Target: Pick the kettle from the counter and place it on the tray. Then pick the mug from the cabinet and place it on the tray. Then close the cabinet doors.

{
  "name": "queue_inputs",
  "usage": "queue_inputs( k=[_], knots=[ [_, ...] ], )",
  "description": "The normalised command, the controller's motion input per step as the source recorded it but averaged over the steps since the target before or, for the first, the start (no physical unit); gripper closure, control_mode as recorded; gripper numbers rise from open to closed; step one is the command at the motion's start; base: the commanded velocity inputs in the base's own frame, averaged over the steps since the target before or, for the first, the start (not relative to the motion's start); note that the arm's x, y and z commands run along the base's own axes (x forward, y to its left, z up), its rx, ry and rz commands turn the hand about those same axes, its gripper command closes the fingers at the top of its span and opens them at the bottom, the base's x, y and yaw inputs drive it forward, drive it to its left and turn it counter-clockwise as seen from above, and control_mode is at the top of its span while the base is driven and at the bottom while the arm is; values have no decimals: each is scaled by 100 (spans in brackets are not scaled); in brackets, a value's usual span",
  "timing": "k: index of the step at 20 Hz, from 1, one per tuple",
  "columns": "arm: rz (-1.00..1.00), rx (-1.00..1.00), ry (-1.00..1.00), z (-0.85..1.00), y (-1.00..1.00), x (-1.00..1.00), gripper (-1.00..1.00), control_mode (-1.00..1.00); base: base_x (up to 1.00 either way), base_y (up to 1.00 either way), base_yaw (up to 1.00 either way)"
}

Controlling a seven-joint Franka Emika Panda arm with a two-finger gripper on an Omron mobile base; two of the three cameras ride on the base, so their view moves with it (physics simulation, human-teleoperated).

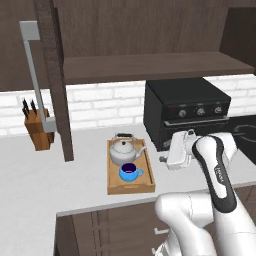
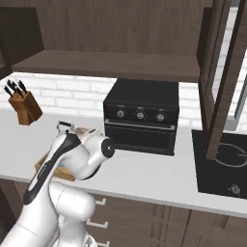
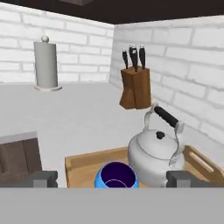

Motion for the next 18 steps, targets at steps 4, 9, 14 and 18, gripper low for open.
queue_inputs(
  k=[4, 9, 14, 18],
  knots=[
    [-23, 0, 0, 63, -25, -30, -100, -100, 0, 0, 0],
    [-26, -1, 0, 48, -35, -36, -100, -100, 0, 0, 0],
    [-20, -8, 0, 25, -47, -27, -100, -100, 0, 0, 0],
    [0, -3, 0, -21, -38, -4, -100, -100, 0, 0, 0]
  ],
)
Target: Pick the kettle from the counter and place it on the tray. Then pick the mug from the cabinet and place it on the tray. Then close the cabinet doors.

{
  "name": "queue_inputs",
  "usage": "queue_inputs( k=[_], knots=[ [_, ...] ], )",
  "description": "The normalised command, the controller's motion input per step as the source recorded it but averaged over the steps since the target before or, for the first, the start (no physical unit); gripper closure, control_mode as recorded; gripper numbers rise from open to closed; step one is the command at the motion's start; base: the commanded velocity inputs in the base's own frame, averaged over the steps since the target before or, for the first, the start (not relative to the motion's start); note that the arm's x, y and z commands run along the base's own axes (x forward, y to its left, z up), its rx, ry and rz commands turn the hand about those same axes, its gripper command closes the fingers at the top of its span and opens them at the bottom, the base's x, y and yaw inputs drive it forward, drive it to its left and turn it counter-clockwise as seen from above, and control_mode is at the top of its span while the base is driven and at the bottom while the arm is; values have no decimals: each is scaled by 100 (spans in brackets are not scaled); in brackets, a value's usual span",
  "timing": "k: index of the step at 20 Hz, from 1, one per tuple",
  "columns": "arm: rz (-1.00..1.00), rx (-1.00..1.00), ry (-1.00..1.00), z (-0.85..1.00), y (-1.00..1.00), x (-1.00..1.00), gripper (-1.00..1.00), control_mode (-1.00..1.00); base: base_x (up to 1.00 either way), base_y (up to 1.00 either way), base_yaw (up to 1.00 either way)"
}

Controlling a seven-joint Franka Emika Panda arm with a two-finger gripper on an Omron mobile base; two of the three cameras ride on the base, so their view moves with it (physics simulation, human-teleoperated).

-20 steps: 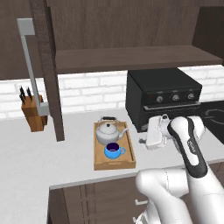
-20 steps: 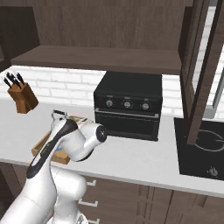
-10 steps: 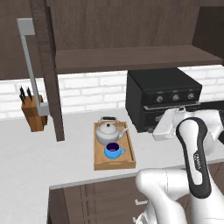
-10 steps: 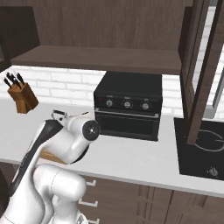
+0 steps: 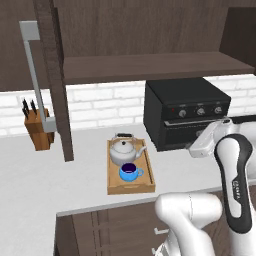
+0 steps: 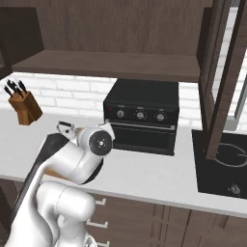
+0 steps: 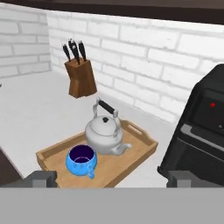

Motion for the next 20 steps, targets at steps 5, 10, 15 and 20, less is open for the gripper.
queue_inputs(
  k=[5, 10, 15, 20],
  knots=[
    [-1, 0, 0, -4, -37, -12, -100, -100, 0, 0, 0],
    [-4, 0, 0, 1, -24, -18, -100, -100, 0, 0, 0],
    [-4, 3, -2, -6, -33, -21, -100, -100, 0, 0, 0],
    [-4, 13, -13, 4, -50, -27, -100, -100, 0, 0, 0]
  ],
)
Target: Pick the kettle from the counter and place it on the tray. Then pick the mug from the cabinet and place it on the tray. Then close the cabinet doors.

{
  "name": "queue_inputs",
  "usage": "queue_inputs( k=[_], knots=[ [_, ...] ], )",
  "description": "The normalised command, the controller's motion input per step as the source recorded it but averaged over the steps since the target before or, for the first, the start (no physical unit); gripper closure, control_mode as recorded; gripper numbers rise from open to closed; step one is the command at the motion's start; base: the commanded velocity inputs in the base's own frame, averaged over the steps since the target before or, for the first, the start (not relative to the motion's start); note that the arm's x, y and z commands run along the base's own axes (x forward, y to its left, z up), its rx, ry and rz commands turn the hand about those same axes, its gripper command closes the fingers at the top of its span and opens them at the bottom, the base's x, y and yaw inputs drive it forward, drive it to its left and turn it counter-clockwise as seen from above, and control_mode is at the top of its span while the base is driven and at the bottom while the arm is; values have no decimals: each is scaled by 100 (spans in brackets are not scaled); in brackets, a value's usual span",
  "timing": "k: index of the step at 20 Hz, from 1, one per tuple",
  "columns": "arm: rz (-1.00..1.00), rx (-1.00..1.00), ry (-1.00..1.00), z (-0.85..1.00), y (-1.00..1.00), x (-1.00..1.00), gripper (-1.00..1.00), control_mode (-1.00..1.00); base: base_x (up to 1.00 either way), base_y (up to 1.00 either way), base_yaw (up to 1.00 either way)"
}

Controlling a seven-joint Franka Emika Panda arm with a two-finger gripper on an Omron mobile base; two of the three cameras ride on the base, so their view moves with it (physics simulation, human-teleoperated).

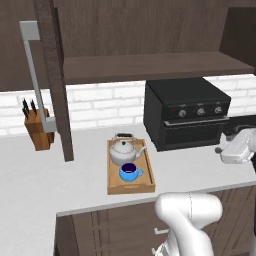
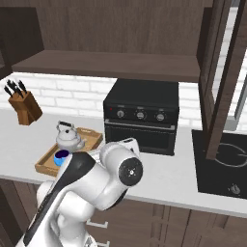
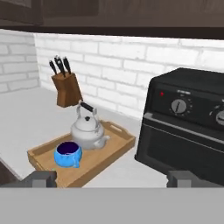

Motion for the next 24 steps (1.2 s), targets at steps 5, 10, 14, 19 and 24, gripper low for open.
queue_inputs(
  k=[5, 10, 14, 19, 24],
  knots=[
    [0, 15, -24, 49, -58, -8, -100, -100, 0, 0, 0],
    [0, 14, -22, 47, -52, -2, -100, -100, 0, 0, 0],
    [-1, 7, -7, 2, -69, -13, -100, -100, 0, 0, 0],
    [0, -1, -4, -22, -63, -27, -100, -100, 0, 0, 0],
    [0, 0, -14, -2, -57, -42, -100, -100, 0, 0, 0]
  ],
)
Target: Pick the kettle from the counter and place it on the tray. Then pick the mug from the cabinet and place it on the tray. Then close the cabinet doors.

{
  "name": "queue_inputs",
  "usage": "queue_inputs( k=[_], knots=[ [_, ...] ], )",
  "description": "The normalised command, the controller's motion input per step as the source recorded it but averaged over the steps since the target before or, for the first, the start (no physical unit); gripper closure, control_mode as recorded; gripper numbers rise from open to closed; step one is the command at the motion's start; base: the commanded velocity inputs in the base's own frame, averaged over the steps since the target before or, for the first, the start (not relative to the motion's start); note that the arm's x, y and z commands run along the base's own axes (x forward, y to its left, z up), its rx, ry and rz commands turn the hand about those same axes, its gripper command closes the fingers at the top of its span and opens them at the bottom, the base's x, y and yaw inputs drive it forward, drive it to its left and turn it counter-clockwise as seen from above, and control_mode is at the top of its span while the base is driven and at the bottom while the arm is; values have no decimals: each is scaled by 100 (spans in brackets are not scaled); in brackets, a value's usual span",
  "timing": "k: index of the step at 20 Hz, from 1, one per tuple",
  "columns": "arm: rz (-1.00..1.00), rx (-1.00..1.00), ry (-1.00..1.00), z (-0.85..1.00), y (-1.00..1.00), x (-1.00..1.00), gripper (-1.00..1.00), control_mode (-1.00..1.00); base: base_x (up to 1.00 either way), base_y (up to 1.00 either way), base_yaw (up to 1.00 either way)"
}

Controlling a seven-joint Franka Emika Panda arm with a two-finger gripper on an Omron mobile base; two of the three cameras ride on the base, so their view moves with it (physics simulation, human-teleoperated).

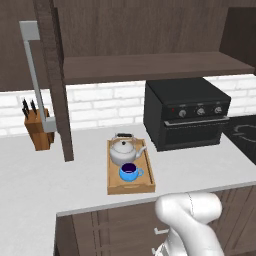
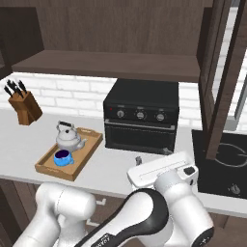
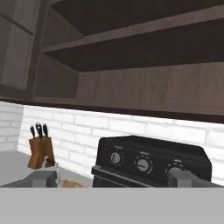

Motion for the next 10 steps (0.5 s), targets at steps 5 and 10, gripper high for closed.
queue_inputs(
  k=[5, 10],
  knots=[
    [-4, 7, -12, 4, -39, -12, -100, -100, 0, 0, 0],
    [-4, 10, -5, 18, -56, 17, -100, -100, 0, 0, 0]
  ],
)
